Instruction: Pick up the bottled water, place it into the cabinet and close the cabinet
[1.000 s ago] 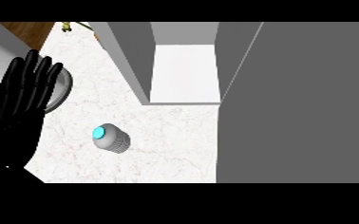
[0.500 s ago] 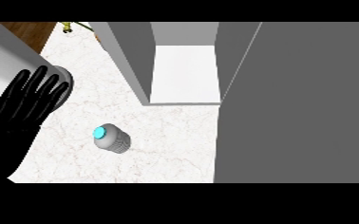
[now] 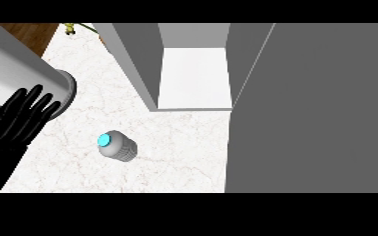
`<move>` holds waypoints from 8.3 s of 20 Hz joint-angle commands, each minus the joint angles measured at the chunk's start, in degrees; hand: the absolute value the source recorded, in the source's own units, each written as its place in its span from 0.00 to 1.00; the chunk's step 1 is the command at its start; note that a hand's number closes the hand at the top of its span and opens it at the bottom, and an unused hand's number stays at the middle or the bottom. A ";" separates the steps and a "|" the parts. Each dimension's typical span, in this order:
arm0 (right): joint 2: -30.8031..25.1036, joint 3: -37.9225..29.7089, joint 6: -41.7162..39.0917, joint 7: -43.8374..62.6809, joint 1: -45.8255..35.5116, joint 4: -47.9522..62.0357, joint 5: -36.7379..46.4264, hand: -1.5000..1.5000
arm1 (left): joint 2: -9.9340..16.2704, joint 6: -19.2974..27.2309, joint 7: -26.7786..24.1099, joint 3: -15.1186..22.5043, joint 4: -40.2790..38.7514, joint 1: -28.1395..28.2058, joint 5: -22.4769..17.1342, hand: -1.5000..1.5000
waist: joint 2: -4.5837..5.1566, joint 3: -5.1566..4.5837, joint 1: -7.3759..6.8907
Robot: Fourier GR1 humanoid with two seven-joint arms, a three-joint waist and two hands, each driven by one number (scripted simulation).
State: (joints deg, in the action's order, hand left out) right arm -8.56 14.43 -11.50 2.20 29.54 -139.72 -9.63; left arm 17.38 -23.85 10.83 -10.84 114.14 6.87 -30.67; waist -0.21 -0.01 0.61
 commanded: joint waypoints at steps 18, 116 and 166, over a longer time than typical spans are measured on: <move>-3.85 4.97 -4.01 -10.78 20.08 -12.13 4.79 0.00 | -6.46 -6.12 -15.69 4.47 -38.57 -7.79 17.04 0.00 | 0.09 -0.09 1.37; -11.88 -3.17 -9.57 -32.51 33.12 -5.21 -0.78 0.00 | -15.88 71.46 -33.35 30.86 -105.30 -70.99 9.68 0.00 | 1.95 -0.04 4.50; -18.10 6.36 -10.70 -30.62 38.24 -12.39 13.23 1.00 | 0.93 39.86 -47.50 50.68 -25.98 -7.33 -12.89 0.00 | -0.74 -0.16 -2.47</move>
State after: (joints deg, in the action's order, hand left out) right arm -21.23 22.05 -19.45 -31.07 65.81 -143.08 -1.82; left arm 13.38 18.17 -35.28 39.71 81.74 -7.70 -42.67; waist -0.94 -0.13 -1.86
